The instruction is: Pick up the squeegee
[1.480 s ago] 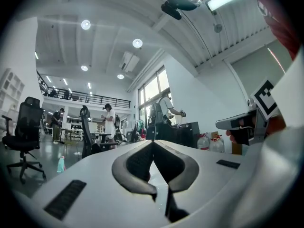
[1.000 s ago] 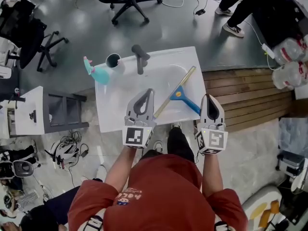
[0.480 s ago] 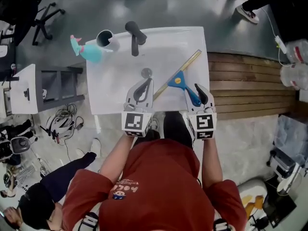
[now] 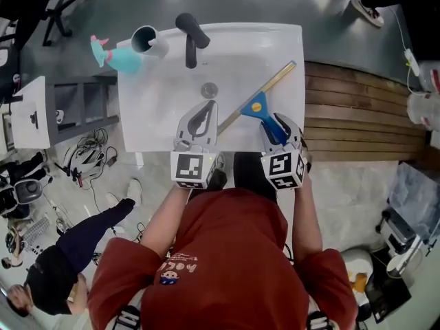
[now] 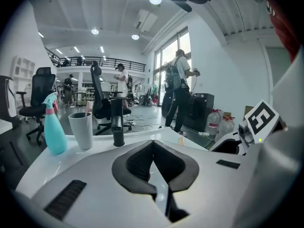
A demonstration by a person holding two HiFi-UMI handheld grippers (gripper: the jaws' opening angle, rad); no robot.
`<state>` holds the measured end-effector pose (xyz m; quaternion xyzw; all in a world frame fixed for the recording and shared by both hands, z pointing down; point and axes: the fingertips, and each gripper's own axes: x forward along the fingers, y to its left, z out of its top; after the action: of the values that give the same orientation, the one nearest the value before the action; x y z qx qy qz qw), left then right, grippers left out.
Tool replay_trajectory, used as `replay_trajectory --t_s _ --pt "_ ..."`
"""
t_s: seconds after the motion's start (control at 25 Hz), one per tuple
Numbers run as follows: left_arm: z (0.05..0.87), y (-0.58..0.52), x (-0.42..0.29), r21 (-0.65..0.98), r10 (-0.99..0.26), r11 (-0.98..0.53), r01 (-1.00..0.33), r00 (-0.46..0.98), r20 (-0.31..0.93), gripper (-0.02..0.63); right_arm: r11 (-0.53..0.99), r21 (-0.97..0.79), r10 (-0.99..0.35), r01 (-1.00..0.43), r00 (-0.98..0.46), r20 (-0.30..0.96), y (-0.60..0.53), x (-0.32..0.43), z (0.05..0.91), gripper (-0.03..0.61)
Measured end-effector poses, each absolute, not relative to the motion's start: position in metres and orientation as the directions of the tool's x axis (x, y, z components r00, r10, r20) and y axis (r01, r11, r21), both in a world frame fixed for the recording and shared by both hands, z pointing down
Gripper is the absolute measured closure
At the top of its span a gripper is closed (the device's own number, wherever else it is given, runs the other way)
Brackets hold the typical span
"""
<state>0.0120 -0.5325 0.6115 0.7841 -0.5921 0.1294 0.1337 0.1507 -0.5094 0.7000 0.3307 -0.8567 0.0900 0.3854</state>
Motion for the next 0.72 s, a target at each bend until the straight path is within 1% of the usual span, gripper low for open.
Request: replay_trajectory --t_s 0.08,0.2,0.28,0.72 --pt "0.61 -0.535 0.009 0.073 -0.9 -0.239 -0.968 0.249 0.358 0.597 0.787 0.102 -0.47 -0.608 -0.484 0.739 -0.507 0.15 0.709 0.405" --pt "0.609 -0.536 0.003 0.065 -0.896 -0.206 -0.976 0.215 0.388 0.597 0.805 0.093 -0.44 -0.586 -0.484 0.757 -0.504 0.148 0.716 0.412" --pt "0.614 -0.536 0.002 0.059 -0.897 -0.22 -0.974 0.225 0.381 0.597 0.809 0.095 -0.435 -0.58 -0.482 0.761 -0.504 0.148 0.719 0.422" --pt "0.61 -0.54 0.011 0.066 -0.9 -0.238 -0.969 0.245 0.361 0.597 0.814 0.07 -0.425 -0.577 -0.509 0.749 -0.503 0.149 0.719 0.431"
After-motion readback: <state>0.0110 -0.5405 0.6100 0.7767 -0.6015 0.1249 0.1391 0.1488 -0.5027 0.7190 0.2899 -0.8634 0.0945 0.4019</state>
